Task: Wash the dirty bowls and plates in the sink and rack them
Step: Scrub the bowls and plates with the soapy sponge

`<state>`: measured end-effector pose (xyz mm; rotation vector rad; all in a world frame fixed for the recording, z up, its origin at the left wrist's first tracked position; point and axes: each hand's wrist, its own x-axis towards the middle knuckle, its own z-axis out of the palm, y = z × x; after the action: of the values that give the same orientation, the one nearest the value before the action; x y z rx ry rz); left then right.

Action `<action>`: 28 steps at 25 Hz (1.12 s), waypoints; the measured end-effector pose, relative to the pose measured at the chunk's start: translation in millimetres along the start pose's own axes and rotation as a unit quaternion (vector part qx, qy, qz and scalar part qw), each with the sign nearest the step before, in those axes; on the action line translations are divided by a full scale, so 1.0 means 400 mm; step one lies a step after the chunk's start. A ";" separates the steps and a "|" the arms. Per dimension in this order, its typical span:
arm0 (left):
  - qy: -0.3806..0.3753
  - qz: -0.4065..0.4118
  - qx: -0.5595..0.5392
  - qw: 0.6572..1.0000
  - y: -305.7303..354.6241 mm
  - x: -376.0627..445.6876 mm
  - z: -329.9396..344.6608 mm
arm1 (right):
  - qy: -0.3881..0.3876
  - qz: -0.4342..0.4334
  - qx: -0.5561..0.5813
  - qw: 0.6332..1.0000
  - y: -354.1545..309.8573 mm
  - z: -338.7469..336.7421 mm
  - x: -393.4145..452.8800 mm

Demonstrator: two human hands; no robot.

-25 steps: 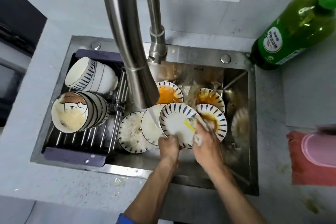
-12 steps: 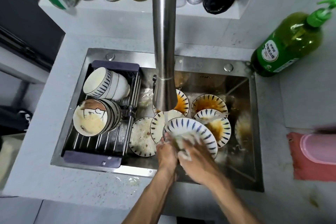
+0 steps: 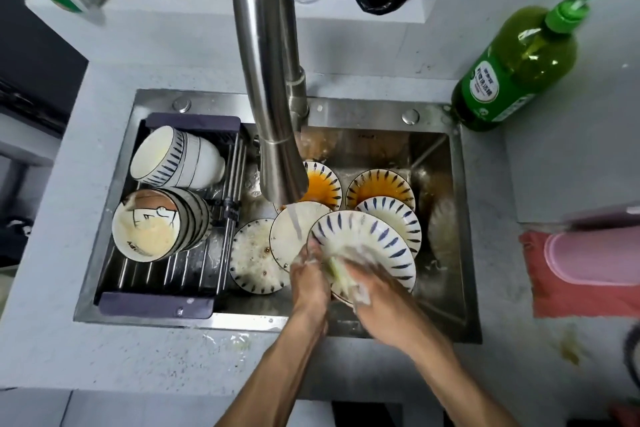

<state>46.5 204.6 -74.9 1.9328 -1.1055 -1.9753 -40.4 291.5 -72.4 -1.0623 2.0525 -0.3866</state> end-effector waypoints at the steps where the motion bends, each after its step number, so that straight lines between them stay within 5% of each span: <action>1: -0.009 0.007 0.012 1.000 -0.001 -0.013 0.011 | -0.002 0.030 -0.016 0.999 0.016 -0.001 0.006; 6: -0.007 0.045 0.023 0.999 0.019 -0.030 0.023 | -0.061 -0.017 -0.023 0.998 0.010 0.002 0.014; 9: -0.015 0.058 0.014 0.998 0.021 -0.029 0.039 | 0.002 0.045 -0.018 0.999 0.019 -0.012 0.009; 12: -0.019 0.082 0.003 0.996 0.019 -0.019 0.041 | -0.023 -0.062 -0.006 0.998 0.009 -0.009 0.009; 16: -0.021 0.085 -0.018 0.996 0.018 -0.032 0.055 | 0.015 0.018 -0.014 1.000 0.030 -0.022 0.014; 20: 0.005 0.078 0.009 0.997 -0.001 -0.018 0.052 | -0.014 -0.053 0.002 0.998 0.022 0.003 -0.017; 25: 0.056 0.111 -0.009 0.992 -0.009 -0.021 0.062 | 0.147 0.101 -0.073 0.981 0.086 0.032 0.007; 28: 0.055 0.196 0.019 0.979 -0.026 -0.047 0.098 | 0.249 0.172 0.029 0.953 0.066 0.046 0.041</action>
<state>17.4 237.9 -70.6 1.6573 -1.3767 -1.6299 -46.9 296.1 -107.8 -0.5857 2.5981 -0.5727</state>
